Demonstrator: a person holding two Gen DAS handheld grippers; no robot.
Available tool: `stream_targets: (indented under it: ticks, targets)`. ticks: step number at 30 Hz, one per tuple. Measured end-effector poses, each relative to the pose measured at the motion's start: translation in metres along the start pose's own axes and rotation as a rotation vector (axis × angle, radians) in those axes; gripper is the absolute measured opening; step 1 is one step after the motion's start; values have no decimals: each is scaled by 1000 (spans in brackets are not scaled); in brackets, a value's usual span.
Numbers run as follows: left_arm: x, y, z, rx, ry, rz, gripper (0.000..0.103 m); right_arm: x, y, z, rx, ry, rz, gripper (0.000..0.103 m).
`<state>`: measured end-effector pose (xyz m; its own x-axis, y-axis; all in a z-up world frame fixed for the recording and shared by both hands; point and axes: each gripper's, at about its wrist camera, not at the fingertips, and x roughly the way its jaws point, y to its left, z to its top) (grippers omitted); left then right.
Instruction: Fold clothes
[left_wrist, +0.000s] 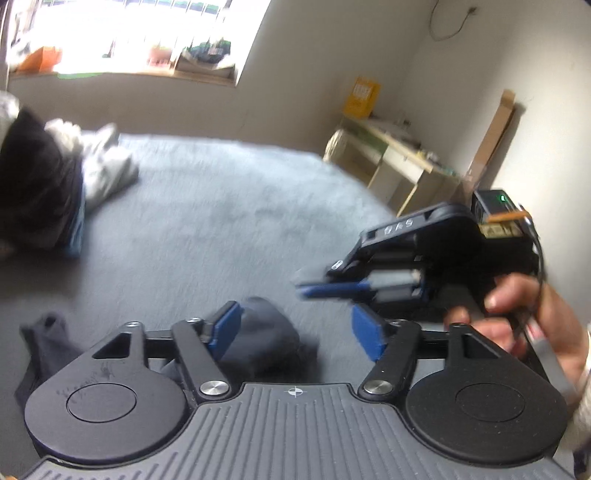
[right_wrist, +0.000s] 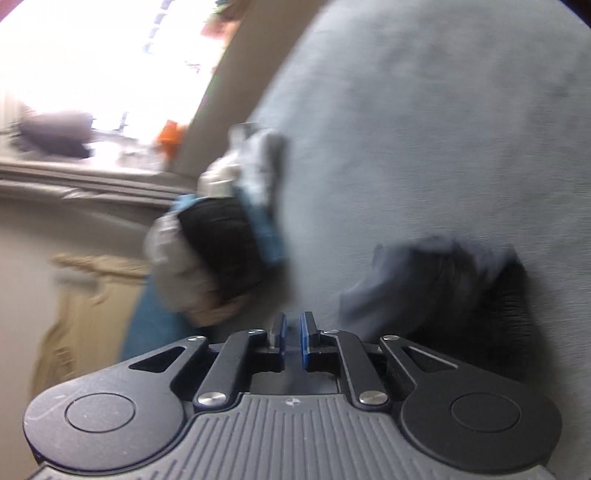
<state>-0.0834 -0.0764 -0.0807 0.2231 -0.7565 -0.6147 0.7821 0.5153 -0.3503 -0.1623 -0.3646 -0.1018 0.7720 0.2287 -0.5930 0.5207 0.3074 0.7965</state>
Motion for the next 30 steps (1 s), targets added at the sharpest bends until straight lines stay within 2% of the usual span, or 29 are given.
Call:
stream_targets:
  ticks: [4, 7, 11, 13, 16, 22, 26, 30]
  targets:
    - [-10, 28, -29, -45, 94, 14, 69, -8, -15, -1, -33, -86, -69, 23]
    - [-15, 41, -47, -86, 181, 26, 69, -20, -19, -1, -54, -137, -70, 27]
    - [-12, 30, -53, -61, 188, 38, 69, -42, -23, -4, -71, -169, -68, 31]
    - [-10, 24, -56, -48, 190, 44, 69, -44, -29, -9, -73, -133, -63, 32]
    - [-7, 16, -60, -28, 192, 54, 69, -39, -39, -28, -92, -31, -82, 32]
    - [-2, 1, -64, 15, 209, 82, 68, -35, -63, -77, -160, 149, -157, 32]
    - [1, -8, -65, 46, 229, 108, 68, -29, -66, -104, -266, 169, -171, 32]
    - [1, -14, -67, 76, 257, 143, 68, -2, -62, -114, -352, 157, -164, 32]
